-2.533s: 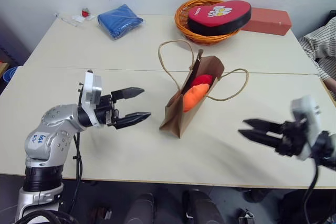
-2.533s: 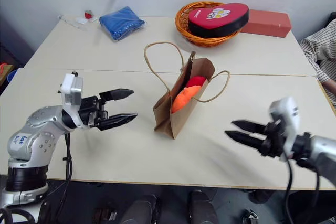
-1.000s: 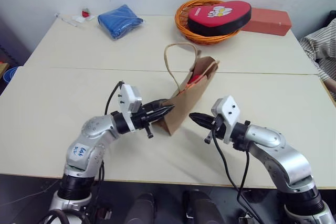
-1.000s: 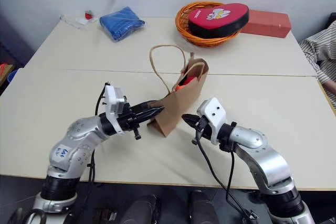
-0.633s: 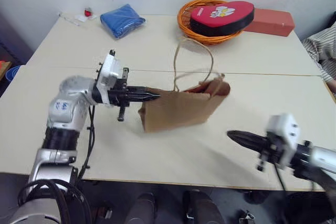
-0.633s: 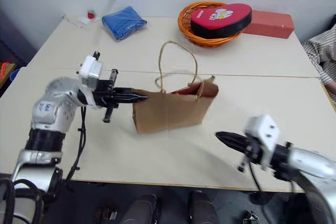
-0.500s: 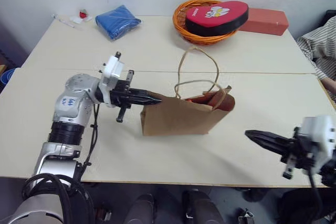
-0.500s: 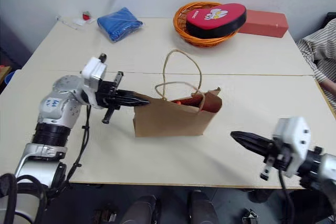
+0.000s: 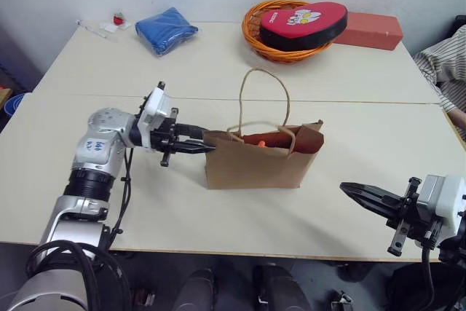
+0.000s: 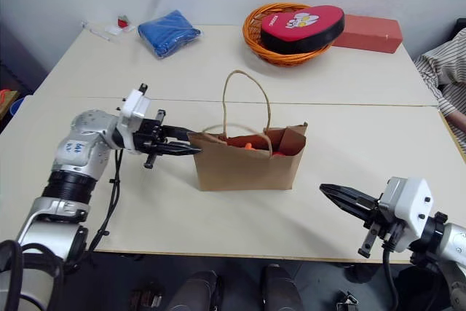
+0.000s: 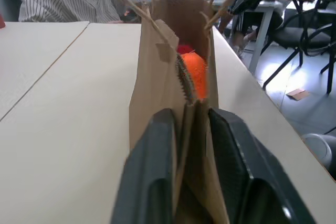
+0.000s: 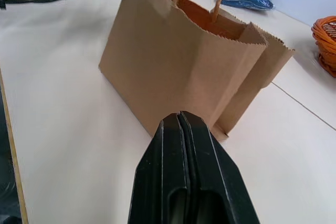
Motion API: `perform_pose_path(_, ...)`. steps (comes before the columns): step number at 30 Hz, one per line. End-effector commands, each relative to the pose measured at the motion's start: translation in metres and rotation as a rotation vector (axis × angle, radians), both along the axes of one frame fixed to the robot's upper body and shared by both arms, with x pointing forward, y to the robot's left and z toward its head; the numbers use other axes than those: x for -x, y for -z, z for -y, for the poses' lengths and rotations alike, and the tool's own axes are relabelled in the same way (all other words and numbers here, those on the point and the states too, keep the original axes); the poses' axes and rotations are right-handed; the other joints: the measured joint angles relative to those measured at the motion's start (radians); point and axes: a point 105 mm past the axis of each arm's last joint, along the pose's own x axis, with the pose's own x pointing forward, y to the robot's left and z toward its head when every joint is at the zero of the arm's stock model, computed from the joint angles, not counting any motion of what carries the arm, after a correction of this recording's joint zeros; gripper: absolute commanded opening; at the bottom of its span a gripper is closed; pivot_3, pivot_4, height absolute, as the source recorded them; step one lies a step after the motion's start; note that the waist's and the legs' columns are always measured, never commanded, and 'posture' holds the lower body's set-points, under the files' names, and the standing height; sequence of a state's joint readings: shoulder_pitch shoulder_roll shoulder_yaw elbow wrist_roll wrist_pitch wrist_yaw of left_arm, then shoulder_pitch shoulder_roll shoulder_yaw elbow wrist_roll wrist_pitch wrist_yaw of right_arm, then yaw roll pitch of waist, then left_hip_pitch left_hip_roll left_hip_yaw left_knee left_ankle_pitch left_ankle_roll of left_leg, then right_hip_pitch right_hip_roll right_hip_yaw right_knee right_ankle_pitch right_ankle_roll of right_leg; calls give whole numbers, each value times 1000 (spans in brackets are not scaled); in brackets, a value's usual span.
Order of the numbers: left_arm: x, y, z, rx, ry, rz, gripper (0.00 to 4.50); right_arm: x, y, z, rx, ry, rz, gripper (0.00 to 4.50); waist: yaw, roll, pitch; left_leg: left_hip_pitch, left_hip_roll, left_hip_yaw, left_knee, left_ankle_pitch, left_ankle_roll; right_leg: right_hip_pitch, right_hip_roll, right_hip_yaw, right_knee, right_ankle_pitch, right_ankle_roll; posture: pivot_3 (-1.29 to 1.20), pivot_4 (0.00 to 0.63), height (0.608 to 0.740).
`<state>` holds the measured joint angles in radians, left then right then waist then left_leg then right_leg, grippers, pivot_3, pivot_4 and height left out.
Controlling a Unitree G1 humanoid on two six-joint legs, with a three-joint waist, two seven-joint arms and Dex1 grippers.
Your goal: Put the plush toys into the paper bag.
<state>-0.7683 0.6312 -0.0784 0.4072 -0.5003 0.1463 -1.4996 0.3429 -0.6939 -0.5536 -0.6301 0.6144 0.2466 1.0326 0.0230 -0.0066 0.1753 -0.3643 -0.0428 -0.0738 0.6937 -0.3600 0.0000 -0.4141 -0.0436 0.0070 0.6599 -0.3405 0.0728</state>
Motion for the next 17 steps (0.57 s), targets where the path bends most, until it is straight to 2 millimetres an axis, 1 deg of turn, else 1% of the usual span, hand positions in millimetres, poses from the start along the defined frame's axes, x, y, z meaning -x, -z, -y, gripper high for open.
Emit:
perform_pose_path(1, 8, -3, -24, -28, -97, 56, 2456, 0, -1, 12, 34, -7, 47, 583, -3, 0, 0, 0, 0, 0, 0, 0, 0, 0, 0, 0, 0, 0, 0, 0, 150, 740)
perform_pose_path(2, 9, -2, -33, -42, -144, 77, 2763, -1, -2, 16, 36, 2, 59, 902, -4, 0, 0, 1, 0, 0, -1, 0, 0, 0, 0, 1, 0, 0, 0, 0, 150, 740)
perform_pose_path(3, 11, 0, -43, -62, -188, 115, 3107, -3, -1, 21, 46, 4, 63, 1325, -5, 0, 0, 1, 0, 0, -1, 0, 0, 0, 0, 1, 0, 0, 0, 0, 150, 740)
perform_pose_path(4, 16, 4, -53, -93, -213, 122, 3433, -4, -1, 26, 66, -3, 72, 1630, -6, 0, 0, 1, 1, 0, -1, 0, 0, 0, 0, 1, 0, 0, 0, 0, 150, 740)
perform_pose_path(7, 32, 21, -84, -183, -339, 96, 4332, -8, 2, 39, 114, -22, 82, 2687, -9, 1, 0, 3, 1, 1, -3, 0, 0, 1, 0, 2, -1, 0, 0, 0, 150, 740)
perform_pose_path(8, 35, 25, -91, -193, -383, 90, 4338, -9, 3, 42, 126, -30, 82, 3071, -9, 1, 0, 5, 1, 1, -5, 0, 0, 3, 0, 2, -2, 0, 0, 0, 150, 740)
perform_pose_path(10, 42, 30, -101, -212, -447, 106, 4338, -12, 6, 49, 165, -54, 89, 3635, -4, 1, 0, 10, 1, 2, -9, 0, 0, 6, -1, 3, -4, 0, -1, 0, 150, 740)
perform_pose_path(11, 45, 33, -105, -227, -483, 126, 4338, -14, 7, 52, 186, -63, 97, 4142, 0, 1, 0, 10, 1, 2, -9, 0, 0, 6, -1, 2, -4, 0, -1, 0, 150, 740)
perform_pose_path(12, 50, 35, -107, -226, -507, 131, 4338, -17, 9, 56, 209, -69, 106, 4338, 2, 1, 0, 10, 1, 2, -9, 0, 0, 6, -1, 2, -4, 0, -1, 0, 150, 740)
perform_pose_path(13, 52, 37, -109, -228, -536, 129, 4338, -19, 10, 59, 227, -75, 109, 4426, 3, 1, 0, 10, 1, 2, -9, 0, 0, 6, -1, 2, -4, 0, -1, 0, 150, 740)
perform_pose_path(14, 56, 39, -109, -227, -548, 117, 4338, -21, 12, 60, 260, -94, 118, 4426, 4, 1, 0, 10, 1, 2, -9, 0, 0, 6, -1, 2, -4, 0, -1, 0, 150, 740)
perform_pose_path(17, 62, 40, -110, -217, -582, 101, 4338, -30, 14, 62, 276, -107, 137, 4426, 2, 1, 0, 10, 1, 2, -10, 0, 0, 6, -1, 2, -4, 0, -1, 0, 150, 740)
